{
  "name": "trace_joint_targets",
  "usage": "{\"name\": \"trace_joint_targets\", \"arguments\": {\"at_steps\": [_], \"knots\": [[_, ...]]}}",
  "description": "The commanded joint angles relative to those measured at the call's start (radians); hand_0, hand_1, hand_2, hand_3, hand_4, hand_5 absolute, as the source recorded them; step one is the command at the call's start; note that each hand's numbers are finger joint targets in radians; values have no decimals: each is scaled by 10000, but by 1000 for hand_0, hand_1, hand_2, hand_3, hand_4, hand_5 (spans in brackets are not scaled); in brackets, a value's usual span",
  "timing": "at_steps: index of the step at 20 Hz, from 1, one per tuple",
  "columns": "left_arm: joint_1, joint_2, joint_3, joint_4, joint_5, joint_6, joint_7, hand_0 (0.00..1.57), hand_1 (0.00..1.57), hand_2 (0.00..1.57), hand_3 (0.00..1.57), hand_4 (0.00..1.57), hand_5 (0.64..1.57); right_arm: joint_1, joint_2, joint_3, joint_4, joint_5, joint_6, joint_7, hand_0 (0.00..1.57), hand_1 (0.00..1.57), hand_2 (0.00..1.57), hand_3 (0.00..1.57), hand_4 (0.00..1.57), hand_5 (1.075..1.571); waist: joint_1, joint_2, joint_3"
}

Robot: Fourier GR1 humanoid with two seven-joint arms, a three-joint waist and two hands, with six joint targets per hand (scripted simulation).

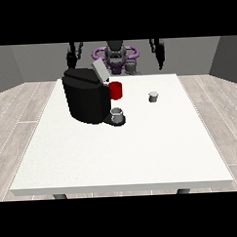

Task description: Insert the coffee pod into the coffee machine and close the lid

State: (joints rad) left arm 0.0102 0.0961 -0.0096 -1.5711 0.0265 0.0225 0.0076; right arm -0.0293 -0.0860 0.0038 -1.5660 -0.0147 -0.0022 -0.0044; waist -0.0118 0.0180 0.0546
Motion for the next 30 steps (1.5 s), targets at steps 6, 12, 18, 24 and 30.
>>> {"name": "trace_joint_targets", "arguments": {"at_steps": [6,12,18,24,30], "knots": [[822,-220,-485,-312,156,-807,-1515,0,0,0,0,319,1571,554,-515,-424,444,-263,460,367,0,0,0,0,128,1571,336,-655,-548],[388,239,12,-301,-22,-933,-1565,0,0,0,0,240,1571,415,230,-1131,607,-387,-654,-1360,0,0,0,0,145,1571,126,-510,-545],[-430,1310,373,490,-1031,-985,-1430,0,0,0,0,0,1571,310,312,-865,367,-183,-812,-915,0,0,0,0,177,1571,-271,-237,-546],[-1673,1939,1188,2029,-599,-1606,-650,0,0,0,0,0,1571,537,710,-437,382,-194,-620,-1716,0,0,0,0,192,1571,-847,277,-546],[-2916,2442,1487,3661,-1194,-1487,-1010,0,0,0,0,0,1571,-384,501,-460,479,-412,-592,-1503,0,0,0,0,259,1571,-1179,1311,-547]]}}
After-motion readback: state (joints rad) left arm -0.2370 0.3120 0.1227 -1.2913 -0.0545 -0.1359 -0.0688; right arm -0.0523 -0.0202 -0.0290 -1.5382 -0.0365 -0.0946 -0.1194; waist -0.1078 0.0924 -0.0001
